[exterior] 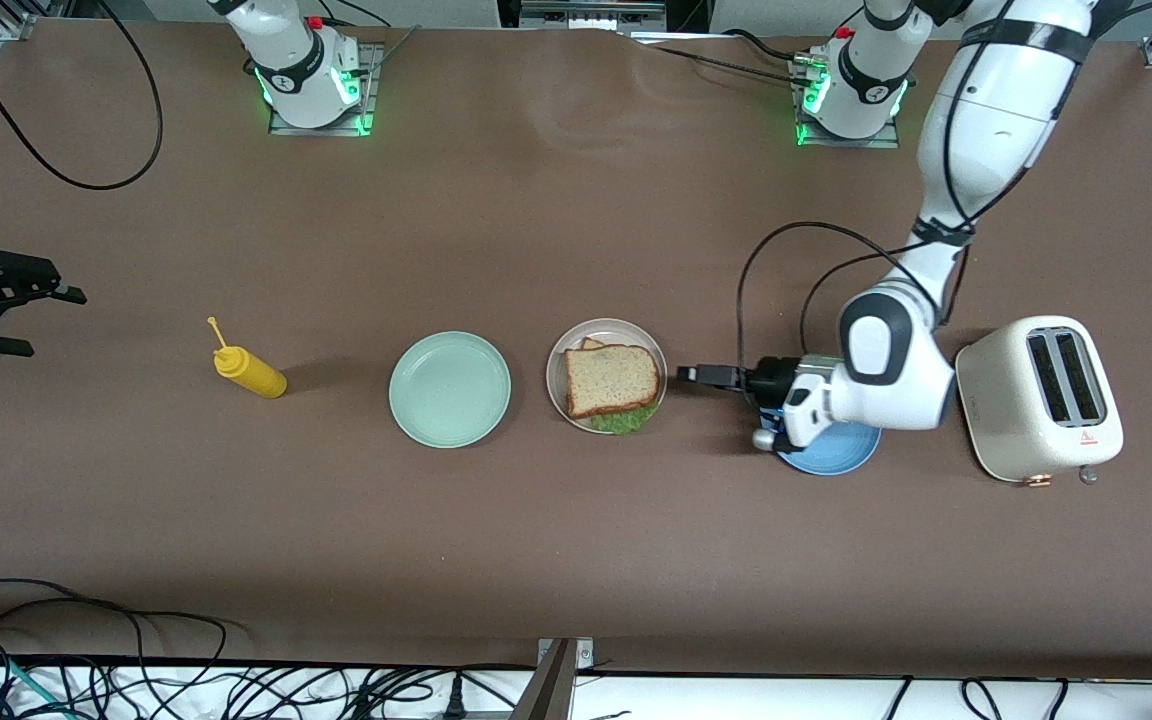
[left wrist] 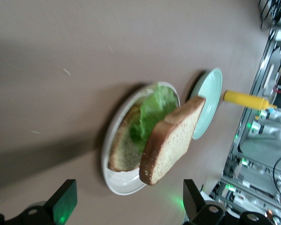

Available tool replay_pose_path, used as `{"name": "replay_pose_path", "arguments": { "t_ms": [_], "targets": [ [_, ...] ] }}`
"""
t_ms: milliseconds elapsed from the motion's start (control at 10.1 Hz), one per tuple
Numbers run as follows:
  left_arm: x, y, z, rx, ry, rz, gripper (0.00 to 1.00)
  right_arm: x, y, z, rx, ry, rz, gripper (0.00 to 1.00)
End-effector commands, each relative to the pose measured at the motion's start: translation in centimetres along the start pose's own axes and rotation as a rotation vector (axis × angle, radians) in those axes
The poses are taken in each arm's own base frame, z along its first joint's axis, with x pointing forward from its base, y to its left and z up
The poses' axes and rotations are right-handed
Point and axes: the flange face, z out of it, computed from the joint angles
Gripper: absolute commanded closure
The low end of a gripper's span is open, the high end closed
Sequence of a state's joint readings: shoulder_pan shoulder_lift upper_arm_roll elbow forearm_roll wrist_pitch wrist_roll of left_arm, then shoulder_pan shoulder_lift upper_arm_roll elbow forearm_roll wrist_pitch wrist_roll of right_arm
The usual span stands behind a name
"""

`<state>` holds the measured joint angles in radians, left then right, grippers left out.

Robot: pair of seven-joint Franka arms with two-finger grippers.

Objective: Make sandwich on beige plate with both arms

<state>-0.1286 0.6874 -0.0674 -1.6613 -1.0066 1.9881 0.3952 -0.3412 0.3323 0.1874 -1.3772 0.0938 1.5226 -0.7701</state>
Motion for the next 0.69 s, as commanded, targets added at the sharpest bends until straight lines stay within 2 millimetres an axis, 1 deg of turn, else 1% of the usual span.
{"name": "replay_pose_path", "arguments": {
  "t_ms": [0, 99, 198, 297, 396, 495, 594],
  "targets": [
    [-1.9, 4.4, -9.9, 0.234, 0.037, 0.182, 0.00, 0.2, -2.8, -1.6, -0.083, -0.042, 0.196, 0.00],
    [-3.4, 7.4, -14.0, 0.446, 0.033, 0.303, 0.00, 0.5, -4.6, -2.8, -0.119, -0.047, 0.257, 0.00],
    [-5.3, 9.0, -17.9, 0.593, 0.047, 0.364, 0.00, 1.1, -6.6, -3.4, -0.137, -0.063, 0.313, 0.00],
    [-7.7, 9.8, -23.1, 0.663, 0.103, 0.377, 0.00, 1.2, -7.5, -3.5, -0.180, -0.095, 0.398, 0.00],
    [-11.0, 12.8, -26.4, 0.709, 0.134, 0.413, 0.00, 0.8, -9.5, -5.1, -0.207, -0.088, 0.481, 0.00],
    [-13.8, 14.6, -28.2, 0.795, 0.104, 0.431, 0.00, 0.0, -10.1, -5.6, -0.208, -0.091, 0.564, 0.00],
    [-16.0, 15.9, -29.8, 0.873, 0.076, 0.439, 0.00, -0.3, -10.5, -5.9, -0.215, -0.073, 0.599, 0.00]
  ]
}}
